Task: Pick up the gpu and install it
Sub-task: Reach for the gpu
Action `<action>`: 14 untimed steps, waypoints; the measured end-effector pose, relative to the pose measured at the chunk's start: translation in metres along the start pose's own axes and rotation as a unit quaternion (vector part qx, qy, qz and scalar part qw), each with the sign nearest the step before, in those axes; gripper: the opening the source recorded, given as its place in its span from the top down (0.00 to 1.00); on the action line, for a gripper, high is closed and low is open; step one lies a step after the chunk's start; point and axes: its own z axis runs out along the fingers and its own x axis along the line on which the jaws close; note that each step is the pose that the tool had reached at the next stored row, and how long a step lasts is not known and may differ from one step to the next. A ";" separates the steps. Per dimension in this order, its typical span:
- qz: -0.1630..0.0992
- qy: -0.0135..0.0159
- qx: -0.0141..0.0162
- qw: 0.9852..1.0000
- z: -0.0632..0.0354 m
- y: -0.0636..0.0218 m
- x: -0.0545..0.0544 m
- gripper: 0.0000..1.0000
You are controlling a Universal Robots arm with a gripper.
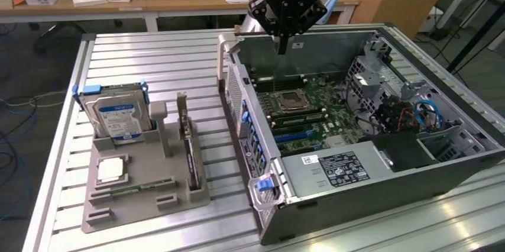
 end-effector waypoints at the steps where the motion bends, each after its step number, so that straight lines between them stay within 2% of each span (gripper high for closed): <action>1: 0.000 0.000 0.000 1.000 0.0000 0.0000 0.000 0.89; 4: 0.000 0.000 0.000 1.000 -0.0001 -0.0003 0.003 0.89; 11: 0.000 -0.003 0.000 1.000 -0.0008 -0.0034 0.022 0.89; 14: 0.000 -0.005 0.000 1.000 -0.0013 -0.0050 0.034 0.89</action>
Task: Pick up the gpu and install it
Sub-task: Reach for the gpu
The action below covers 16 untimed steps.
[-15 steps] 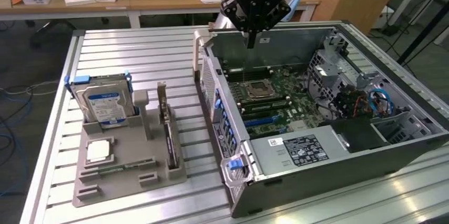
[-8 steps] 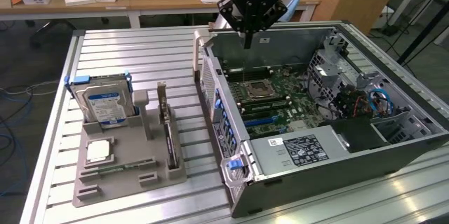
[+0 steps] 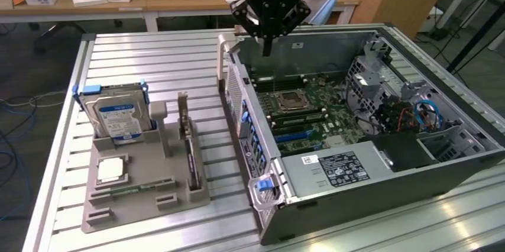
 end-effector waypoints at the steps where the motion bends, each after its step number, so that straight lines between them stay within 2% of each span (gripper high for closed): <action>1: 0.000 0.000 0.000 1.000 -0.0003 -0.0005 0.004 0.89; 5: 0.000 -0.003 0.000 1.000 -0.0010 -0.0029 0.020 0.89; 6: 0.000 -0.004 0.000 1.000 -0.0012 -0.0034 0.023 0.89; 9: 0.000 -0.010 -0.001 1.000 -0.0021 -0.0052 0.031 0.89; 11: -0.001 -0.013 -0.001 1.000 -0.0027 -0.0065 0.038 0.89; 14: -0.001 -0.016 -0.002 1.000 -0.0036 -0.0090 0.052 0.89; 16: -0.001 -0.017 -0.002 1.000 -0.0040 -0.0111 0.060 0.89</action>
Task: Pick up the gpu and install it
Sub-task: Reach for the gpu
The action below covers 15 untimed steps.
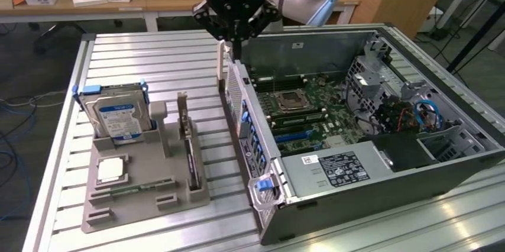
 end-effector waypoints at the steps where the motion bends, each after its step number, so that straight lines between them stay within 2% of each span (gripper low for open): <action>1: 0.000 0.000 0.000 1.000 -0.0004 -0.0013 0.005 0.89; 15: 0.000 -0.005 0.000 1.000 -0.0055 -0.0205 0.067 0.89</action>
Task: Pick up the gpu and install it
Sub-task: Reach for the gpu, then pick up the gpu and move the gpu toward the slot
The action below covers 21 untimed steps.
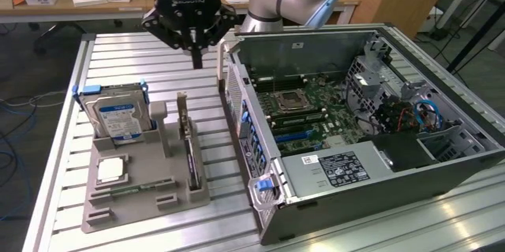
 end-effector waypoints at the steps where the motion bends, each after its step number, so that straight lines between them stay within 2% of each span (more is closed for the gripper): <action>1: 0.000 0.000 0.000 1.000 -0.0004 -0.0014 0.004 0.89; 7: 0.000 -0.002 0.000 1.000 -0.0027 -0.0091 0.029 0.89; 21: 0.000 -0.002 0.000 1.000 -0.0042 -0.0093 0.030 0.89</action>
